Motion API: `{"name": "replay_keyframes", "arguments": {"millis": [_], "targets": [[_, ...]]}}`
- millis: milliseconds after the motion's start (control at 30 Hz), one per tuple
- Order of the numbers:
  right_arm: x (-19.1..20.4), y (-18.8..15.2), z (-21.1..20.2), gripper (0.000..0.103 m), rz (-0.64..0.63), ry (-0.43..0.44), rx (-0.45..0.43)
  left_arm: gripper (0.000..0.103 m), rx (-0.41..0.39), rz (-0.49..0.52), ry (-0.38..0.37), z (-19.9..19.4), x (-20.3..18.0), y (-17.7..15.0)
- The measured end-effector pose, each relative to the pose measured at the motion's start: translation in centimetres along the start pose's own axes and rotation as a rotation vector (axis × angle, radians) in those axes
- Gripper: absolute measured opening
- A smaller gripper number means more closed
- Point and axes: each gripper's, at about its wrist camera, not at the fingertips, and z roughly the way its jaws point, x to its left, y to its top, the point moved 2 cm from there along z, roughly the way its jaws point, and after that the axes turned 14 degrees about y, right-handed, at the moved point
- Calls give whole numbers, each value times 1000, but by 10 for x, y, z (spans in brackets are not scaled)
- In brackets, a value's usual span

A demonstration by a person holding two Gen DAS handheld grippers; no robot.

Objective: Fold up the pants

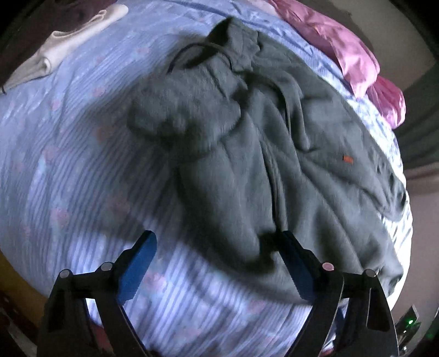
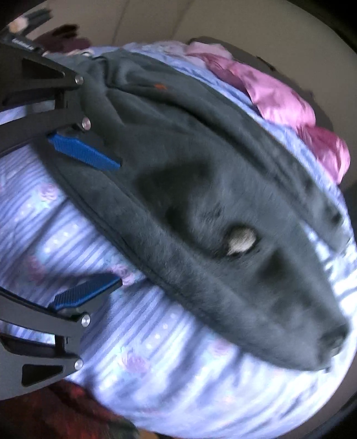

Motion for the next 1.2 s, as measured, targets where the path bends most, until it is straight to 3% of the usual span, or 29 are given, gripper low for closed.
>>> {"name": "replay_keyframes", "arguments": {"millis": [133,200,233,300,333,400,500,700,867,1067,1200], "targets": [[-2,14,6,65,26,11,-54,71,28,-25,-61,8,-1,15],[-2,21,12,59,26,5,-57,47,38,-14,-107,12,-1,18],[-3,24,16,54,33,-5,-54,43,31,-14,-118,9,0,16],[-1,27,17,36,24,-16,-48,25,-3,-10,-130,1,2,13],[-1,29,15,26,16,-5,-51,23,-15,-8,-134,-4,5,11],[1,31,8,21,7,16,-53,17,-51,-22,-136,-15,10,7],[11,29,-15,16,-60,58,-96,13,-87,-55,-157,-25,23,5],[48,19,-71,14,-205,194,-147,12,-262,-39,-169,-74,41,-2],[66,19,-112,14,-311,263,-155,12,-321,15,-173,-105,38,-5],[100,55,-116,14,-396,272,-106,12,-336,7,-163,-120,12,38],[141,81,-114,14,-507,249,-136,12,-332,-3,-159,-128,-12,80]]}}
